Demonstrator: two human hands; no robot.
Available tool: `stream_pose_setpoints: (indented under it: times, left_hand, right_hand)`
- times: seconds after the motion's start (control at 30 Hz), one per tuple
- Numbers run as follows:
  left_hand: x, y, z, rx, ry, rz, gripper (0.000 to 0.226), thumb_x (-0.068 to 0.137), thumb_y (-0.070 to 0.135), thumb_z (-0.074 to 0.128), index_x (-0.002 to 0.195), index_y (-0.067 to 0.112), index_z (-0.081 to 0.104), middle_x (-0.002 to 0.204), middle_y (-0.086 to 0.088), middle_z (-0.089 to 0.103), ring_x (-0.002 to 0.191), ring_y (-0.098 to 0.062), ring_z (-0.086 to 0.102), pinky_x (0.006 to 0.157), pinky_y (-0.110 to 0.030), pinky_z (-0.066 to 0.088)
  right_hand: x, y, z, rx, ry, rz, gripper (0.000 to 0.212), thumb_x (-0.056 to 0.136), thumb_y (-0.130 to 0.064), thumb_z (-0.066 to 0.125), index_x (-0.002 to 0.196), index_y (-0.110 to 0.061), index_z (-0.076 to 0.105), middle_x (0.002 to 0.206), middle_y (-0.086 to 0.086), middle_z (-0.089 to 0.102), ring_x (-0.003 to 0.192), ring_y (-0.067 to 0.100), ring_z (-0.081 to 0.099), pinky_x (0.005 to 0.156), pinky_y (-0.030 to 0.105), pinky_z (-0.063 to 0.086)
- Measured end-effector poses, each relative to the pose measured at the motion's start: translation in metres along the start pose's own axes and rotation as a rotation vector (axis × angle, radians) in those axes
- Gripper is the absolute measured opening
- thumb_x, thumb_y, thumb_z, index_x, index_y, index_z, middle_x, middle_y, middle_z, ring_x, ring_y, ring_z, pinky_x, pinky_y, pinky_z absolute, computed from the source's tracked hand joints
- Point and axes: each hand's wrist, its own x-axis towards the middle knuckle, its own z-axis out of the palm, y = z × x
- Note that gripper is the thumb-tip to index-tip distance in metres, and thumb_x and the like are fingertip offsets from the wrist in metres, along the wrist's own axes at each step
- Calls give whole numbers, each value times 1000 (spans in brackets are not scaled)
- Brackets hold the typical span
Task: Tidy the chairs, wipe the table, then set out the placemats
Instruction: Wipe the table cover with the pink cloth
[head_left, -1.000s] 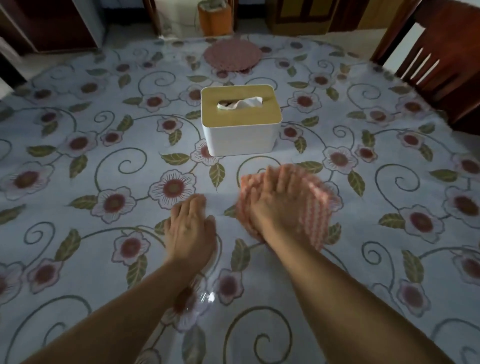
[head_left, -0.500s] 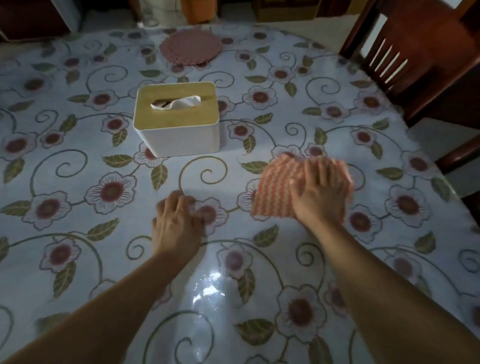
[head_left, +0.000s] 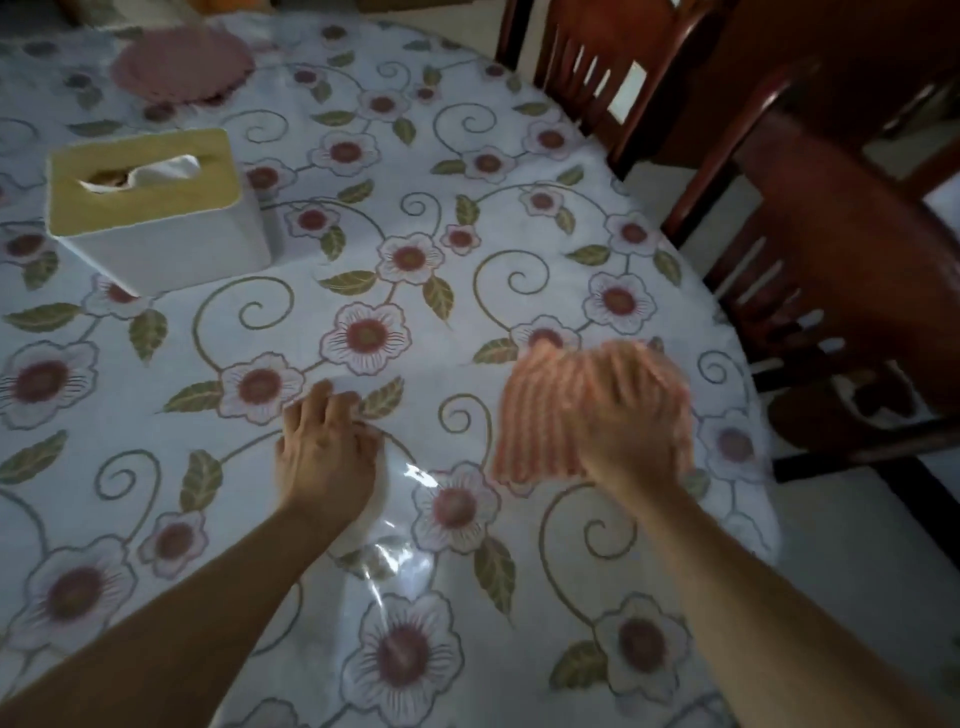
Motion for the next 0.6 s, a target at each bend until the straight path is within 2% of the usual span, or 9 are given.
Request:
stream_pose_setpoints:
  times: [0.07, 0.13, 0.23, 0.33, 0.37, 0.47, 0.53, 0.6]
  left_hand:
    - [-14, 6, 5, 15, -27, 18, 42, 85, 18, 53, 125, 5, 50, 142, -17, 38, 126, -40, 33, 102, -51, 32]
    - [-32, 8, 10, 17, -45, 52, 44, 83, 18, 58, 124, 6, 49, 140, -15, 38, 126, -38, 32, 104, -51, 31]
    - [-66, 10, 15, 36, -76, 81, 44, 82, 18, 59, 123, 7, 47, 142, -14, 36, 128, -36, 29, 100, -50, 36]
    - [-96, 11, 17, 20, -90, 53, 41, 86, 19, 54, 126, 10, 47, 148, -11, 31, 128, -36, 29, 100, -49, 36]
    - [-107, 12, 18, 16, -96, 55, 41, 87, 19, 53, 126, 11, 47, 148, -10, 31, 127, -36, 30, 100, -49, 36]
    - [-131, 13, 22, 28, -117, 90, 42, 83, 16, 55, 125, 10, 48, 144, -12, 33, 126, -36, 31, 100, -48, 35]
    - [-144, 15, 25, 17, -116, 116, 46, 80, 14, 57, 125, 9, 48, 141, -11, 37, 124, -36, 32, 99, -49, 37]
    - [-156, 20, 29, 8, -112, 125, 45, 80, 13, 57, 124, 9, 49, 142, -10, 36, 125, -35, 31, 99, -50, 38]
  right_hand:
    - [-9, 33, -5, 28, -44, 186, 76, 88, -58, 16, 150, -13, 21, 155, 20, 21, 143, 38, 17, 115, 56, 14]
    - [-26, 30, -4, 29, -79, 226, 77, 88, -56, 13, 151, -12, 17, 155, 22, 17, 143, 42, 13, 114, 58, 10]
    - [-79, -22, -11, 8, -110, 49, 68, 93, -45, 4, 146, -6, 21, 149, 24, 29, 136, 47, 28, 108, 58, 28]
    - [-156, -84, -15, 181, -123, -128, 58, 92, -41, 30, 143, -14, 26, 144, 17, 41, 128, 37, 45, 97, 51, 46]
    - [-183, -99, -14, 220, -124, -232, 60, 92, -43, 34, 145, -17, 24, 147, 13, 40, 131, 33, 45, 99, 52, 45]
    - [-230, -99, -5, 145, -181, -515, 64, 91, -51, 34, 148, -25, 23, 157, 3, 21, 144, 27, 20, 115, 54, 17]
    - [-235, -67, -1, 111, -157, -498, 63, 93, -53, 32, 150, -28, 19, 158, 0, 15, 146, 25, 14, 117, 52, 9]
    - [-231, -27, -7, 81, -175, -350, 64, 97, -54, 23, 152, -26, 5, 159, 3, 0, 146, 28, -1, 117, 53, 6]
